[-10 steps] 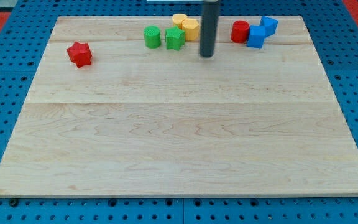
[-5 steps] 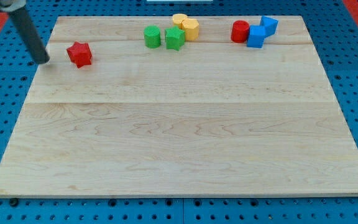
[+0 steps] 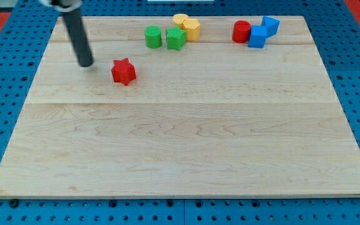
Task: Push the red star close to the red circle
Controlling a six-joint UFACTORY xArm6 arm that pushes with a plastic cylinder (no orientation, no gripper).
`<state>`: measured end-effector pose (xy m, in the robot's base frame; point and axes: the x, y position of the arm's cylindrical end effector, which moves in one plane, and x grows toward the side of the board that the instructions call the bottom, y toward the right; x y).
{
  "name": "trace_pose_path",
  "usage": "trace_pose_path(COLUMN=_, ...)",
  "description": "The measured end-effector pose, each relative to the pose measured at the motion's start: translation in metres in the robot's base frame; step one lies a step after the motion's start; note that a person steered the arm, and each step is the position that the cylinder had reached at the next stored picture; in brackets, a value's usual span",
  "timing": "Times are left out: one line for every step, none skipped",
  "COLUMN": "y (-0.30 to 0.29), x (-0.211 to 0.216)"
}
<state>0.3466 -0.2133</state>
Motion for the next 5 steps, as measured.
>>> trace_pose_path(y=0.021, x=0.021)
trace_pose_path(y=0.086, x=0.015)
trace_pose_path(y=0.154, x=0.021)
trace_pose_path(y=0.177, x=0.033)
trace_pose_path(y=0.193, x=0.041)
